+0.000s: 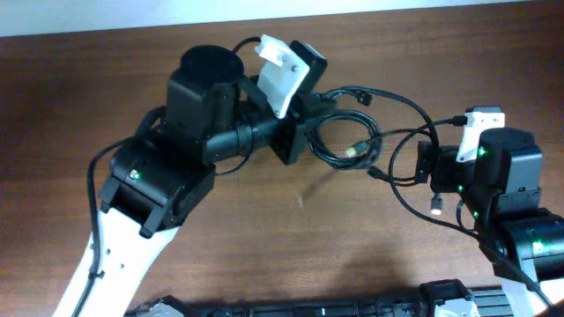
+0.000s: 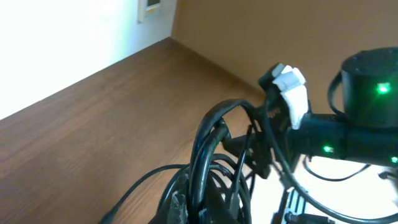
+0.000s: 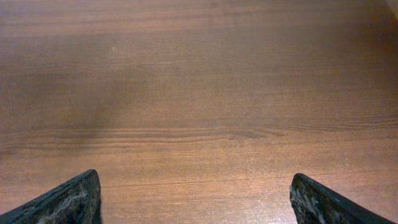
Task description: Untangle cables
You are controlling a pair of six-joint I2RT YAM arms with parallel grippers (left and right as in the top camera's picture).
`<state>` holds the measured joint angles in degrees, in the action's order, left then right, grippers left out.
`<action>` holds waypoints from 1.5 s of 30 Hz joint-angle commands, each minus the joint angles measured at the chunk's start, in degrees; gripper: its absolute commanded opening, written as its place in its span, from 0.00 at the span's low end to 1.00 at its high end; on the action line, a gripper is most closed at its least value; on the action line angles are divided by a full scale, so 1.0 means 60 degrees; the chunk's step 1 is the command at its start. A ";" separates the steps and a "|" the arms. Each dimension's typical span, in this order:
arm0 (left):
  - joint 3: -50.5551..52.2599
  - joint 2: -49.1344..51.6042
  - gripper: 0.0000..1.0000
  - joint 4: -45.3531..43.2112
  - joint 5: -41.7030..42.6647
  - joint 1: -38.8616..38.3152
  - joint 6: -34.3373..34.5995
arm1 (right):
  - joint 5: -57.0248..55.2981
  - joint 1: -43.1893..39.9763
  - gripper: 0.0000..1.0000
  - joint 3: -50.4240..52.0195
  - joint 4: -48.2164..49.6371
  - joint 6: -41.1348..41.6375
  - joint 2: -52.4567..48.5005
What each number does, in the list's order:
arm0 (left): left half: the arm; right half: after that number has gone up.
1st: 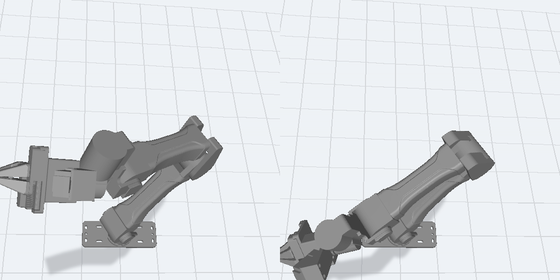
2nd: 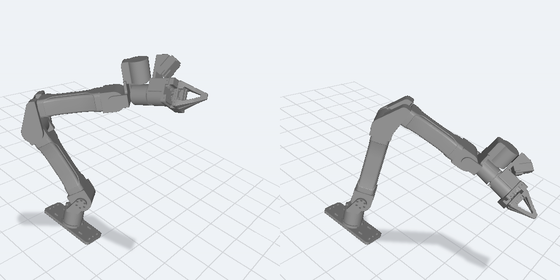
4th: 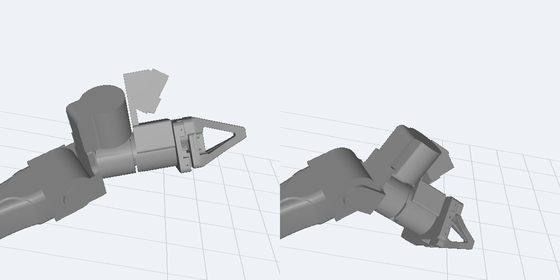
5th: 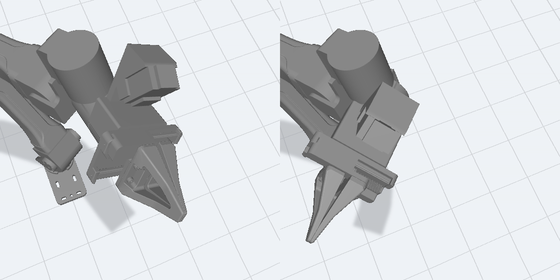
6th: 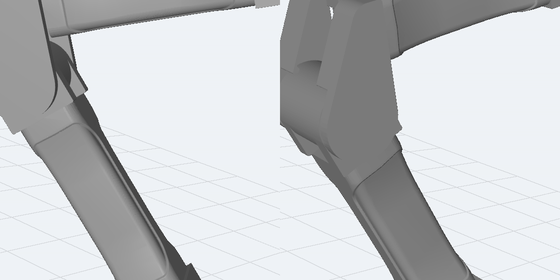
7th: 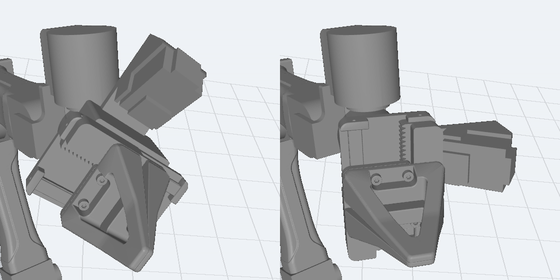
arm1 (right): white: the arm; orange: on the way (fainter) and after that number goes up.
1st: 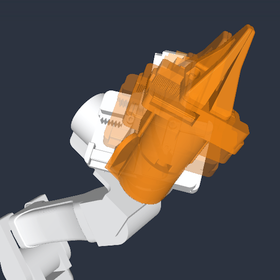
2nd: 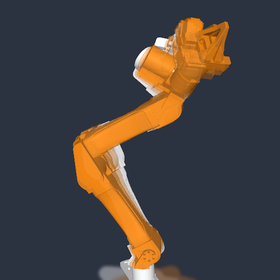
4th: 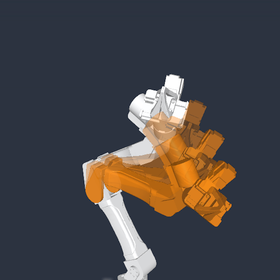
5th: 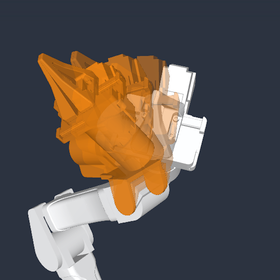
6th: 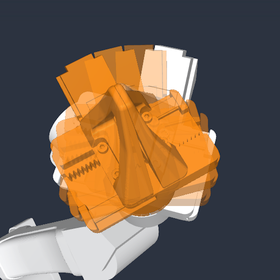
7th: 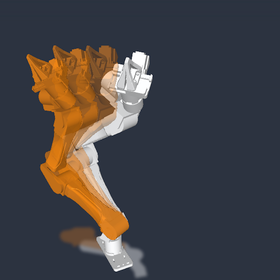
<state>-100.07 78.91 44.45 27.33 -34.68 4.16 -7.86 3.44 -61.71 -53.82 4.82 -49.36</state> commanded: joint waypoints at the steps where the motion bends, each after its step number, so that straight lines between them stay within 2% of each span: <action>1: -0.0160 -0.0433 0.00 -0.0022 -0.0321 0.0707 0.0022 | -0.0565 -0.0015 0.96 -0.0018 -0.0153 0.0036 -0.0040; 8: -0.0160 -0.0463 0.00 0.0033 -0.0277 0.1308 0.0036 | -0.0430 -0.0011 0.99 -0.0018 -0.0328 0.0029 -0.0040; 15: -0.0160 -0.0463 0.00 0.0076 -0.0277 0.1308 0.0171 | 0.1552 -0.0011 0.99 -0.0018 -0.0310 -0.0007 -0.0040; 21: -0.0160 -0.0459 0.00 0.0117 -0.0280 0.1308 0.0171 | 0.4863 -0.0015 0.99 -0.0022 -0.0073 -0.0004 -0.0040; 25: -0.0160 -0.0459 0.00 0.0138 -0.0237 0.1308 0.0415 | 0.8149 -0.0011 0.99 -0.0022 0.1260 0.0047 -0.0040; 28: -0.0160 -0.0459 0.00 0.0087 0.0058 0.1308 0.0415 | 0.9522 -0.0011 0.99 -0.0018 0.2422 0.0823 -0.0040; 32: -0.0160 -0.0459 0.00 -0.0051 0.0703 0.1304 0.0415 | 0.9785 -0.0011 0.99 -0.0018 0.3067 0.1621 -0.0040; 38: -0.0160 -0.0459 0.00 -0.0062 0.1144 0.1147 0.0415 | 1.0364 -0.0011 0.99 -0.0018 0.3166 0.1614 -0.0051; 45: -0.0160 -0.0313 0.00 -0.0481 0.1133 0.0262 0.0412 | 1.0389 -0.0011 0.99 -0.0018 0.3158 0.1610 -0.0051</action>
<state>-100.07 77.67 43.05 32.62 -31.05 5.89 53.01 3.42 -61.65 -35.07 14.24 -49.67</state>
